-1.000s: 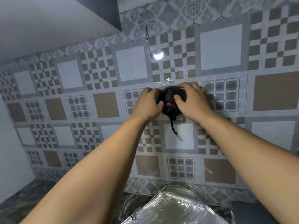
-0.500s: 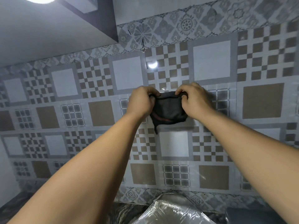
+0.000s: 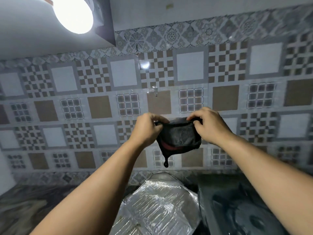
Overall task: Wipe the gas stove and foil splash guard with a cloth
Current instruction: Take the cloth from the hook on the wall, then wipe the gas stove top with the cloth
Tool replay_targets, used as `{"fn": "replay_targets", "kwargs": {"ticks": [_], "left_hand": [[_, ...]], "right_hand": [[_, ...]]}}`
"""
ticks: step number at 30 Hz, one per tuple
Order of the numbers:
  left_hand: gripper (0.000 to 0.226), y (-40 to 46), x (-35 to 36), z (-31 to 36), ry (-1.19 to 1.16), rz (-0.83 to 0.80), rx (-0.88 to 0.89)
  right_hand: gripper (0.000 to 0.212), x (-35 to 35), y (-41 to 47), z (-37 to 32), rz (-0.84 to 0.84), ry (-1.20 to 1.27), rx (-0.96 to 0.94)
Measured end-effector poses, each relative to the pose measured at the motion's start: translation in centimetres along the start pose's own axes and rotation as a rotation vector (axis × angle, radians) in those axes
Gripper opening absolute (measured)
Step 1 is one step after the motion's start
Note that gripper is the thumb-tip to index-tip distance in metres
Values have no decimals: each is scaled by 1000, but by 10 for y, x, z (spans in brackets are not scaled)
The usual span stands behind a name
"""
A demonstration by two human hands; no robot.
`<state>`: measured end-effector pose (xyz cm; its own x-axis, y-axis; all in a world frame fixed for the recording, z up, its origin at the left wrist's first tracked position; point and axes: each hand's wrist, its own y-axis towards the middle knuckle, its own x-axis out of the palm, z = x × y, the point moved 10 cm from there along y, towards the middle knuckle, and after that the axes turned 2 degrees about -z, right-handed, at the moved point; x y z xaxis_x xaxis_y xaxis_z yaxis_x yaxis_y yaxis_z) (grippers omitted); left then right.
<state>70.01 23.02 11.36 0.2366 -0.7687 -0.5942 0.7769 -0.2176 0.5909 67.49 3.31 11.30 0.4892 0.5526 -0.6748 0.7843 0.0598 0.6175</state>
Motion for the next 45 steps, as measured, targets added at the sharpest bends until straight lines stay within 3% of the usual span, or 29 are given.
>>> {"fn": "replay_targets", "kwargs": {"ticks": [11, 19, 32, 36, 41, 45], "left_hand": [[34, -81, 90, 33, -152, -241, 2], [34, -81, 162, 31, -116, -325, -41], [31, -25, 256, -44, 30, -356, -293], [29, -36, 278, -69, 46, -324, -352], [35, -66, 268, -91, -129, -140, -479], [31, -95, 282, -93, -247, -283, -523]], "right_hand": [[29, -25, -119, 53, -112, -87, 187], [32, -20, -127, 119, -183, -71, 213], [43, 72, -69, 224, -423, 0, 257], [45, 111, -85, 248, -593, -102, 254], [53, 128, -81, 229, -576, -130, 146], [63, 168, -90, 207, -827, -123, 151]]}}
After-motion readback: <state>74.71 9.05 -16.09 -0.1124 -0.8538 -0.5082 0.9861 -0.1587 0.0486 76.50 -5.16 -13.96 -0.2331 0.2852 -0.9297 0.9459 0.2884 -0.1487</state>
